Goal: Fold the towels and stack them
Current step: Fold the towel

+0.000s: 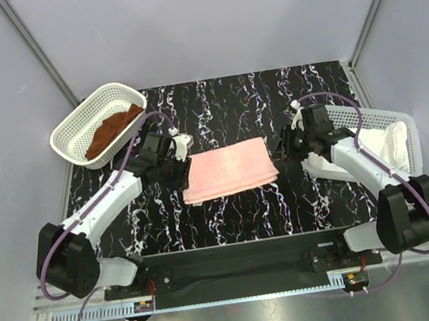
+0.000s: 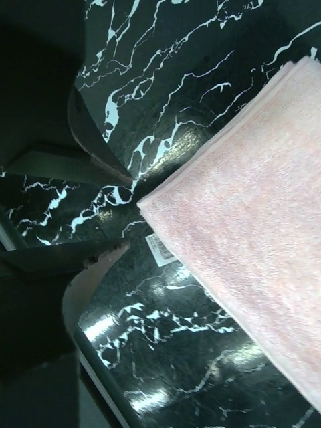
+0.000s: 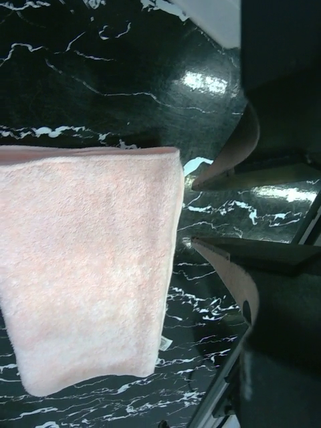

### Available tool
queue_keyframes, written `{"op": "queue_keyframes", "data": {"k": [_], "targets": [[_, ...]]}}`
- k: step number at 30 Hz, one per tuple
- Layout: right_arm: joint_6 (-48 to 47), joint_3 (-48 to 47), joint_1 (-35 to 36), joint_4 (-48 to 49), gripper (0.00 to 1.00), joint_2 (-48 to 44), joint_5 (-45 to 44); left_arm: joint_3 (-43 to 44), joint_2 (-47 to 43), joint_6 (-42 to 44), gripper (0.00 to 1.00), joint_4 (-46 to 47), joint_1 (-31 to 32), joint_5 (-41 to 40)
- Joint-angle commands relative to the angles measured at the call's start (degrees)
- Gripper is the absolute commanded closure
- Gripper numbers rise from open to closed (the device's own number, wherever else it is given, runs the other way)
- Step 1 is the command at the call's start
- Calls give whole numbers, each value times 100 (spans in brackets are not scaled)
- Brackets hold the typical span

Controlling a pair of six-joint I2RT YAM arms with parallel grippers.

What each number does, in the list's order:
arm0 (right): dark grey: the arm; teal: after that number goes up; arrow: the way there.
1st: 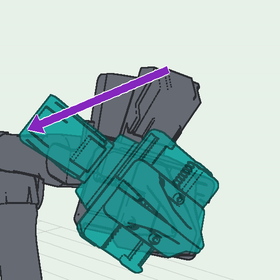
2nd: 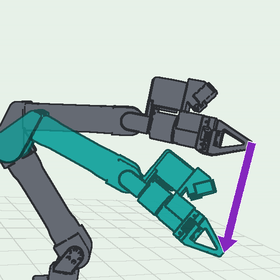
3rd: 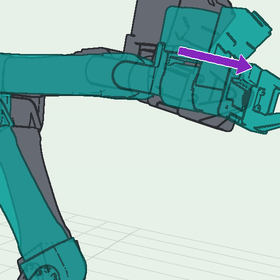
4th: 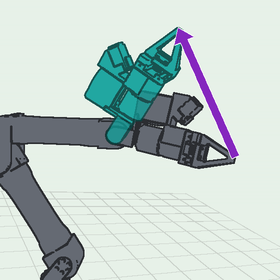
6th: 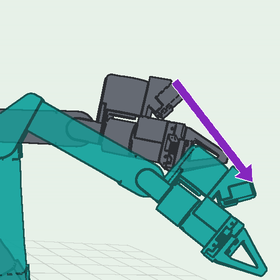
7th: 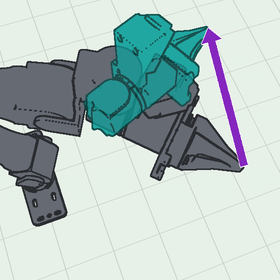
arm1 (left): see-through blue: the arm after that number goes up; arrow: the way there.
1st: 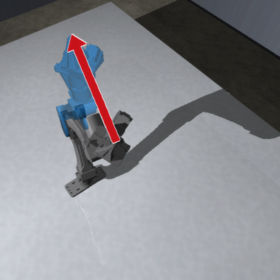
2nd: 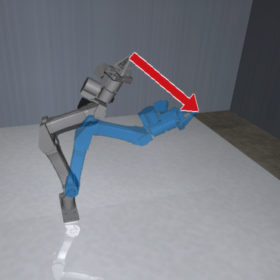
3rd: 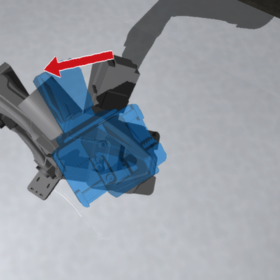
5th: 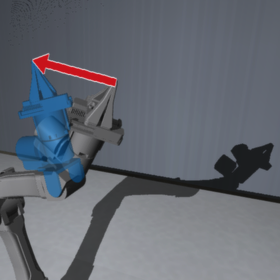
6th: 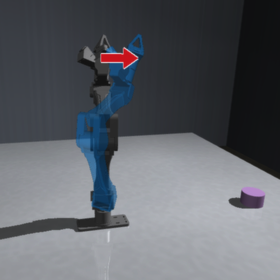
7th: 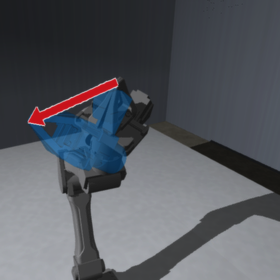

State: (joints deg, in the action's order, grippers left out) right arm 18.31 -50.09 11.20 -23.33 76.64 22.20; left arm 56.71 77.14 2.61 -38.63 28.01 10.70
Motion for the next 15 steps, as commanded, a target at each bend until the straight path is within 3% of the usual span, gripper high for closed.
{"op": "queue_keyframes", "data": {"k": [1,7,15], "targets": [[393,-439,268,-31,59,182,-504,95,81,-936,58,400,-6,-348],[323,-976,708,-584,59,1158,-1392,-432,274,-2062,56,813,3,-1061],[332,-1065,1007,-927,54,1810,-2184,-837,740,-2643,55,1701,11,-737]]}}
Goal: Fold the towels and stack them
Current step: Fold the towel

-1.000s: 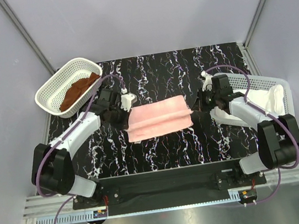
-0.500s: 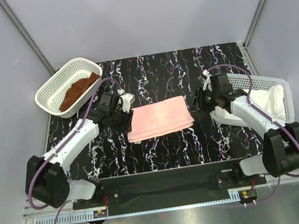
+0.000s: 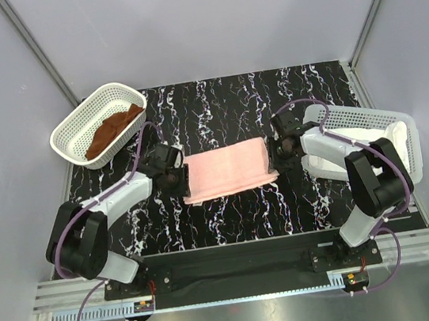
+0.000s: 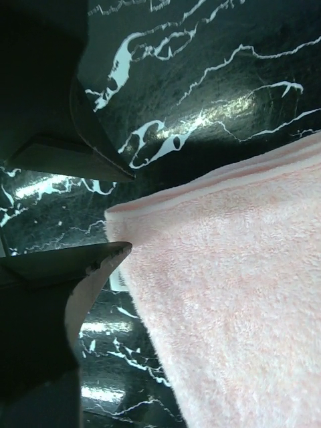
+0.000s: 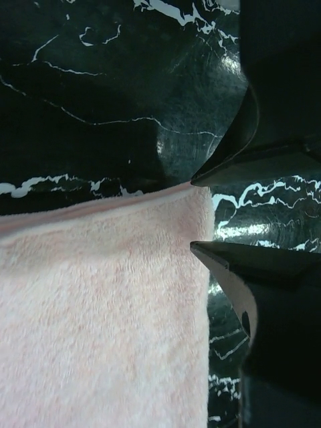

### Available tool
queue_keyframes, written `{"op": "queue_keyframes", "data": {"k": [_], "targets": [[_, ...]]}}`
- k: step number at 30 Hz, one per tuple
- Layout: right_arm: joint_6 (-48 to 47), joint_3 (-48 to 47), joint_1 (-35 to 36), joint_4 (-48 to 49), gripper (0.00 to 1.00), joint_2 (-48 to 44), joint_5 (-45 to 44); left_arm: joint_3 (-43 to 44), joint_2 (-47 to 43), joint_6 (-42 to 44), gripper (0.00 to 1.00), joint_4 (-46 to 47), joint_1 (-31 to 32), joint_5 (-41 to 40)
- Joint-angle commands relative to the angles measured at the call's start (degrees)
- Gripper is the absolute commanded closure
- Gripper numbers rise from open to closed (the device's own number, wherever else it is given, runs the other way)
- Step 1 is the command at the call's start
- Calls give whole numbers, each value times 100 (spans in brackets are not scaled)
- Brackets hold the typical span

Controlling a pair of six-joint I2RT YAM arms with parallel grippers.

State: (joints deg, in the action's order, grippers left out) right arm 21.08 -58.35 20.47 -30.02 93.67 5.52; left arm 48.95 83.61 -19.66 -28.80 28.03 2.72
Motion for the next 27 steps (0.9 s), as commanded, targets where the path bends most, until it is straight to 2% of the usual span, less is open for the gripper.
{"op": "queue_keyframes", "data": {"k": [1,6,7,9,10,13,14,16,23,27], "targets": [[45,-221,89,-267,54,134,-647,-70,146,-425,56,752,1,53],[36,42,106,13,55,160,-517,-52,349,-328,62,621,9,-246],[45,60,106,40,57,161,-404,-61,349,-328,68,638,9,-254],[80,78,106,67,59,161,-350,-35,314,-328,75,639,9,-246],[89,60,106,67,64,143,-315,-8,322,-319,87,612,1,-246],[80,-19,106,14,79,38,-236,150,296,-240,100,446,9,-219],[46,-54,106,-38,90,11,-209,194,270,-205,100,297,9,-237],[28,-159,106,-153,99,-68,-174,317,200,-179,100,173,9,-255],[-60,-318,106,-636,100,-560,11,431,-608,-222,100,-381,9,-246],[-34,-12,106,-497,100,-587,177,90,-802,-328,100,-267,9,0]]}}
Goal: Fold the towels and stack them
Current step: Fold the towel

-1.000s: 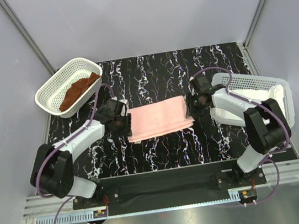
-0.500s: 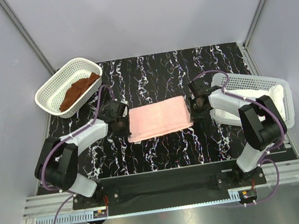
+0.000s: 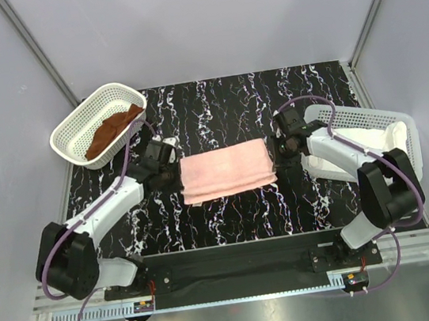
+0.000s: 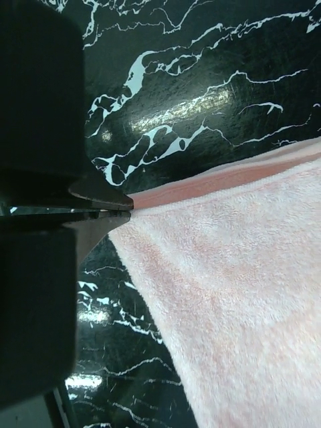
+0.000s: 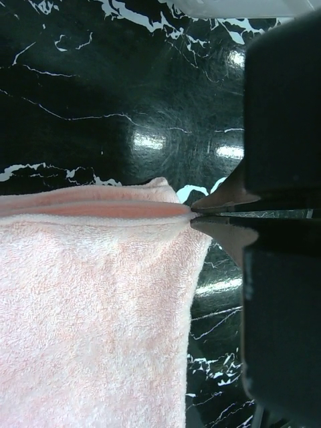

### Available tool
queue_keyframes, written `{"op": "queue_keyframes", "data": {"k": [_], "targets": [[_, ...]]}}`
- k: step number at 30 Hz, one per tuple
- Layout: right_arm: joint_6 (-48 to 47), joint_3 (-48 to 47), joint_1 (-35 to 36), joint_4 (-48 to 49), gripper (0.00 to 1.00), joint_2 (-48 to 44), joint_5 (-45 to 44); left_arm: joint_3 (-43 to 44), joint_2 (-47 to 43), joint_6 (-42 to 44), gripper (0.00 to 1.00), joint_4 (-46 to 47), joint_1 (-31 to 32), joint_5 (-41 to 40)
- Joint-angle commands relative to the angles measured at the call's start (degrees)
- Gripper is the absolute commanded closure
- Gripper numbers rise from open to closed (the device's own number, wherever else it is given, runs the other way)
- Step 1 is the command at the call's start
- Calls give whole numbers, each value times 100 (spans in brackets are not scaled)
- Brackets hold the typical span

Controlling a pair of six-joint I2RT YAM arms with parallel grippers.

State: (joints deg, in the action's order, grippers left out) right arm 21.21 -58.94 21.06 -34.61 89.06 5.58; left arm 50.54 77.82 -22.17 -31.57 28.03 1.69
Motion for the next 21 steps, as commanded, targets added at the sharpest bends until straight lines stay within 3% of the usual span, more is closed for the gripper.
{"op": "queue_keyframes", "data": {"k": [1,10,13,15,16,21], "targets": [[-30,136,47,6,100,-117,188,-167,-241,-103,100,106,9,120],[23,831,47,596,98,288,-118,-967,127,-322,100,748,9,437],[23,849,39,596,86,209,-286,-924,111,-270,99,706,9,560],[23,779,47,473,69,52,-356,-827,6,-270,79,530,9,508],[15,744,47,403,64,-19,-348,-679,-126,-244,76,320,9,481],[102,253,39,-98,62,-467,-102,156,-311,55,55,-428,9,121]]}}
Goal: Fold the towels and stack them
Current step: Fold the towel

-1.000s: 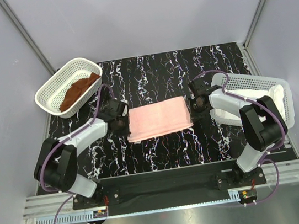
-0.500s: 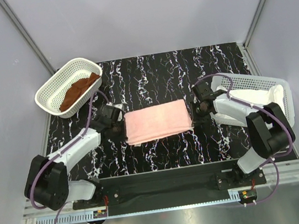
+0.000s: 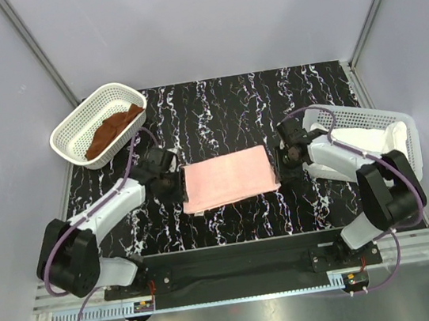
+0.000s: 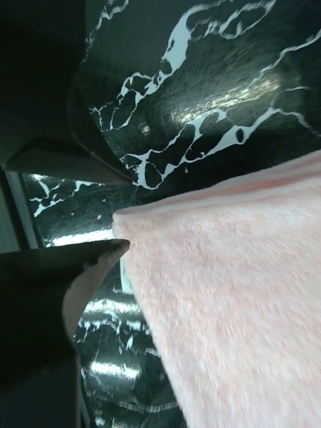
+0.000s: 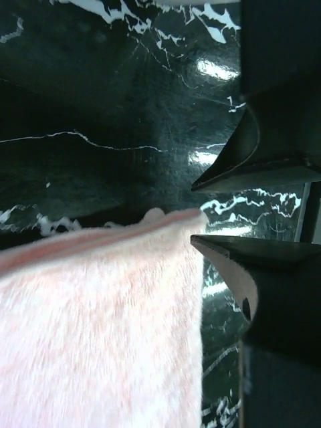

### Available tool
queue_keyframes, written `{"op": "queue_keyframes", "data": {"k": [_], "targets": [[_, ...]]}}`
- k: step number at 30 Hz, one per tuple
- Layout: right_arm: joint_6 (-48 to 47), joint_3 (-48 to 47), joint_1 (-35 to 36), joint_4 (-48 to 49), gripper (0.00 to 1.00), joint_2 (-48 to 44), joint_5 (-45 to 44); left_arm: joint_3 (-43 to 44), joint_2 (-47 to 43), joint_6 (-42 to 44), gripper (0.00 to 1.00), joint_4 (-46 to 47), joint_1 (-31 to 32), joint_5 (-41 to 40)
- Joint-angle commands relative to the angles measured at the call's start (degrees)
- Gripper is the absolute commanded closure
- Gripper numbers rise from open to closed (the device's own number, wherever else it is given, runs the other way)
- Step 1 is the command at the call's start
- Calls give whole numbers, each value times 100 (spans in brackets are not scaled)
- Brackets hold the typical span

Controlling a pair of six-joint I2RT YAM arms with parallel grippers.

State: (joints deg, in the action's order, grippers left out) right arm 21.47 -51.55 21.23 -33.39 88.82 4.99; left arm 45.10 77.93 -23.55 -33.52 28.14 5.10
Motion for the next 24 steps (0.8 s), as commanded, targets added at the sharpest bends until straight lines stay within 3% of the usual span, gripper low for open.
{"op": "queue_keyframes", "data": {"k": [1,5,10,14,20,24], "targets": [[94,-557,30,-247,63,-470,-8,824,-279,236,55,-217,-2,-246],[199,-777,30,50,66,-339,168,1299,81,290,55,125,-2,-124],[191,-944,39,789,67,372,467,1054,677,149,55,793,-107,-36],[59,-989,39,1071,68,830,196,860,1118,97,56,1031,-475,140],[-179,-1305,30,773,61,1314,-16,693,1479,-44,61,1111,-810,115],[-319,-1410,30,615,47,998,247,886,1146,52,58,883,-793,-447]]}}
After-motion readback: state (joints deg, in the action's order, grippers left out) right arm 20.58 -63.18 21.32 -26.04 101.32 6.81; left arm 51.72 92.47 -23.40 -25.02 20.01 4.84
